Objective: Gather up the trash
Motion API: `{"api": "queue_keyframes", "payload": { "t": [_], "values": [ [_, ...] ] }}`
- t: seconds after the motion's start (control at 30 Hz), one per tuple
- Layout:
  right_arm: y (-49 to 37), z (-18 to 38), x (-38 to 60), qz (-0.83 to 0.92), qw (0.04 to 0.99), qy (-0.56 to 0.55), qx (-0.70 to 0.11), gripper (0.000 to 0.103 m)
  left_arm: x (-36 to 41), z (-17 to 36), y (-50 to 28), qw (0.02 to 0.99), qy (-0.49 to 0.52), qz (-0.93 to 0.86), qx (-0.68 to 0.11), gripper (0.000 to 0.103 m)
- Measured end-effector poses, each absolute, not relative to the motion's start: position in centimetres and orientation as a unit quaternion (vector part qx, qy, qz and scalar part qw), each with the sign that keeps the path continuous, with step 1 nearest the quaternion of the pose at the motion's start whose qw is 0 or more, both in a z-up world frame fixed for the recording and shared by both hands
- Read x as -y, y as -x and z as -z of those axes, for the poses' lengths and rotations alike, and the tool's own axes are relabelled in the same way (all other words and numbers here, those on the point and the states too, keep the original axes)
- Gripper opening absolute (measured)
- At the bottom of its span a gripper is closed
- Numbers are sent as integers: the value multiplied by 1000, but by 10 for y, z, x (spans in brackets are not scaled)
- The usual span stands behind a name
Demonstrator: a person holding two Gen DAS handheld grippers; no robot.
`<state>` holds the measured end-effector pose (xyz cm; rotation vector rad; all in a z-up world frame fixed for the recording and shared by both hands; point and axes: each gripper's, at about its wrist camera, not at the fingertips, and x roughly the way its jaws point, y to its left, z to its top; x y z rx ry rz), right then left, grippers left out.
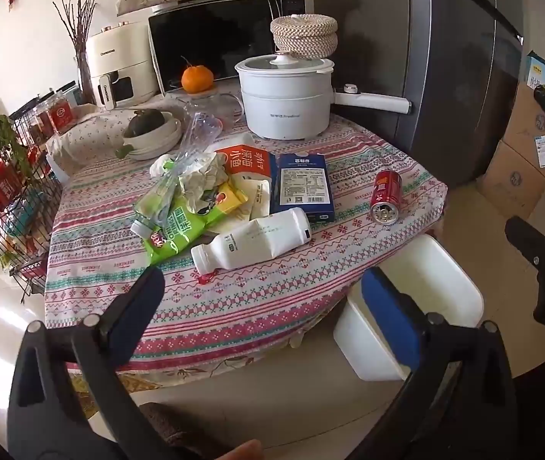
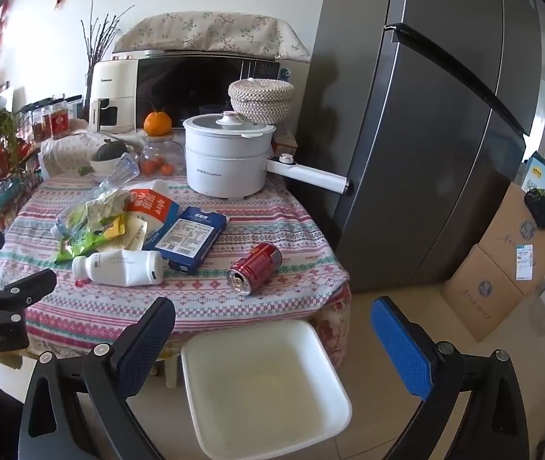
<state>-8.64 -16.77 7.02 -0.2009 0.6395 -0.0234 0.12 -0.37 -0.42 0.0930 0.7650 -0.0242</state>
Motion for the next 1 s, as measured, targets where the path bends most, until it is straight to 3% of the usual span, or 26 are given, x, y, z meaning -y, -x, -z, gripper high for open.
{"api": "queue_keyframes", "payload": {
  "t": [1.0],
  "values": [
    [83, -71, 168, 15, 947, 74, -313, 103, -1, 2, 2, 931, -36, 14, -363, 102]
  ]
}}
